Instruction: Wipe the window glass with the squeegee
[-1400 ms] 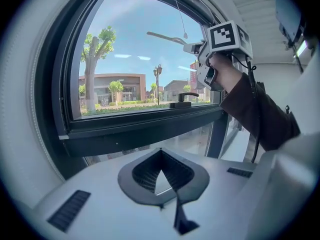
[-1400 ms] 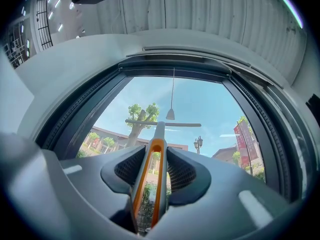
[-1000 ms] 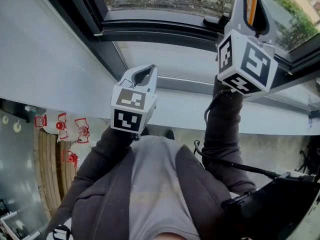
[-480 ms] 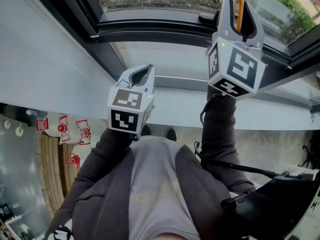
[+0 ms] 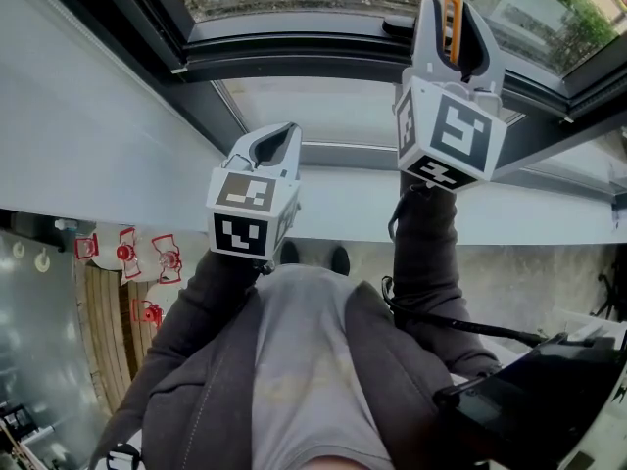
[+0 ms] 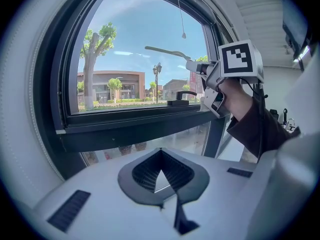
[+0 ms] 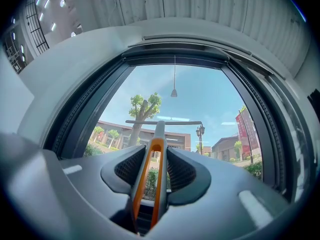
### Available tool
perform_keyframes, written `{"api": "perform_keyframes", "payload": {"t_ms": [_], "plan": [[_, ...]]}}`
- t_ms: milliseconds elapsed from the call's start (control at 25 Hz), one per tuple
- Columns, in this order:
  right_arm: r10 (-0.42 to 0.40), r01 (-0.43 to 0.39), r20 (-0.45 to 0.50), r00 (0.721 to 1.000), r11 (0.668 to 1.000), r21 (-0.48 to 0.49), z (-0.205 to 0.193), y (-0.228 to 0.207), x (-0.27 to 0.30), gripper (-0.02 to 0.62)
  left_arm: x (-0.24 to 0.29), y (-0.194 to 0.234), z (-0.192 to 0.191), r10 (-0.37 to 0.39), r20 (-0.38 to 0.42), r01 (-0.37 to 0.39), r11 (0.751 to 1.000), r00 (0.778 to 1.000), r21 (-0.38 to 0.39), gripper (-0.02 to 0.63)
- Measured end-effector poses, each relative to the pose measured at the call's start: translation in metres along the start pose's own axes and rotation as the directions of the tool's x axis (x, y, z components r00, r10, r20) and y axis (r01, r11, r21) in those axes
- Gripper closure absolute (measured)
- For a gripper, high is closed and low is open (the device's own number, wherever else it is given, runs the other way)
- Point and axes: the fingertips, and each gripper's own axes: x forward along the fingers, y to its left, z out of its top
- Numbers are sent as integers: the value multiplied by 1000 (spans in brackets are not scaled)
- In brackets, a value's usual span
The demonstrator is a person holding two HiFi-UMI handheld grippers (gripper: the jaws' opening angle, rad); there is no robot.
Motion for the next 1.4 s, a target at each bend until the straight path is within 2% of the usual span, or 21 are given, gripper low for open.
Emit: {"api": "perform_keyframes", "payload": {"t_ms": [200, 440, 880, 1400], "plan": [[-9, 9, -3, 1000, 1000, -2, -6, 1, -5, 463, 3, 0, 1, -9, 13, 9, 1000, 1000, 7, 606], [13, -13, 8, 1000, 1000, -13, -19, 13, -16, 465, -6, 1, -17, -6, -27, 5, 1000, 1000, -19, 606], [15, -13, -65, 998, 1000, 25, -33, 7, -26, 463, 2, -15, -8, -31, -18, 31, 1000, 999, -6, 606], [23, -15, -128, 992, 998, 65, -60, 16, -38, 463, 5, -22, -15, -48, -35, 49, 999, 998, 9, 606]]}}
